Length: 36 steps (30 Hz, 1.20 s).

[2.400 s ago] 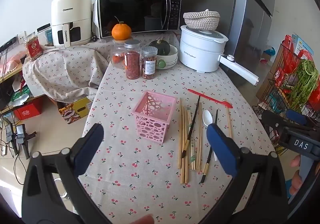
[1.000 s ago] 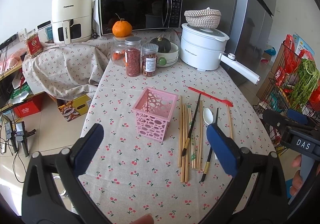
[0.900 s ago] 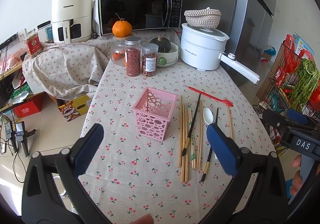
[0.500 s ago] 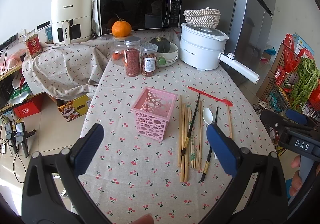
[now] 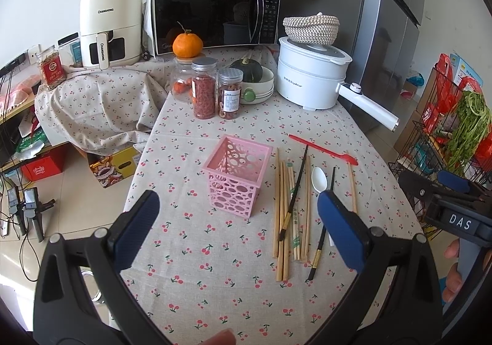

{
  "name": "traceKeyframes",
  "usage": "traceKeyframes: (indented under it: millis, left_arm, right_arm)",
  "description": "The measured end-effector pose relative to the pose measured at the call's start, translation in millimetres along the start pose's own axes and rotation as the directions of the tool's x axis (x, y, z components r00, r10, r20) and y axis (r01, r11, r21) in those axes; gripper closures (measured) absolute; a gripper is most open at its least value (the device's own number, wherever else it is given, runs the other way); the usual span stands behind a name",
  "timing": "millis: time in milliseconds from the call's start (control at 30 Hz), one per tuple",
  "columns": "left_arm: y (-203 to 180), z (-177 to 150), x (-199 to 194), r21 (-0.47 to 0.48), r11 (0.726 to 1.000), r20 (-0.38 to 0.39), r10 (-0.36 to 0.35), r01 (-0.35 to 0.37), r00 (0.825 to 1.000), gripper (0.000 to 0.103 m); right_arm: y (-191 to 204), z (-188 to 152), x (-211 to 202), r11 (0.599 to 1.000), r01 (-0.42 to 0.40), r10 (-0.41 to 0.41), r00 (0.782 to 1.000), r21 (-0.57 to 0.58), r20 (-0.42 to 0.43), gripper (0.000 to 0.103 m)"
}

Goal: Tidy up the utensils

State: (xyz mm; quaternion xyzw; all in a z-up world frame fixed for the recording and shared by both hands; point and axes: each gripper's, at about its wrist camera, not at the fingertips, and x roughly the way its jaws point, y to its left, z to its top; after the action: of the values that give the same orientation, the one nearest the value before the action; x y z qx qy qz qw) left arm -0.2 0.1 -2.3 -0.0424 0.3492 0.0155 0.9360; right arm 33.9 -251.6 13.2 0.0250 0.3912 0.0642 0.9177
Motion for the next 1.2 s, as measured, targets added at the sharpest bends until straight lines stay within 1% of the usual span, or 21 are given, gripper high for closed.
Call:
traceKeyframes:
  millis: [800, 1100, 1200]
  left_arm:
    - [0.2, 0.5, -2.1, -0.002, 1.000, 0.004, 0.004, -0.004, 1.000, 0.001]
    - [-2.2, 1.5, -2.1, 0.007, 1.000, 0.014, -0.009, 0.009, 1.000, 0.001]
    - [-2.9, 4.1, -1.9, 0.010, 1.000, 0.003, -0.025, 0.025, 1.000, 0.001]
  right_arm:
    - [-1.8, 1.4, -2.5, 1.000, -0.004, 0.004, 1.000, 0.005, -0.001, 0.000]
    - [-3.5, 7.0, -2.5, 1.000, -0.006, 0.006, 1.000, 0.004, 0.005, 0.000]
    - [-8.5, 12.6, -1.1, 1.000, -0.013, 0.013, 1.000, 0.012, 0.003, 0.000]
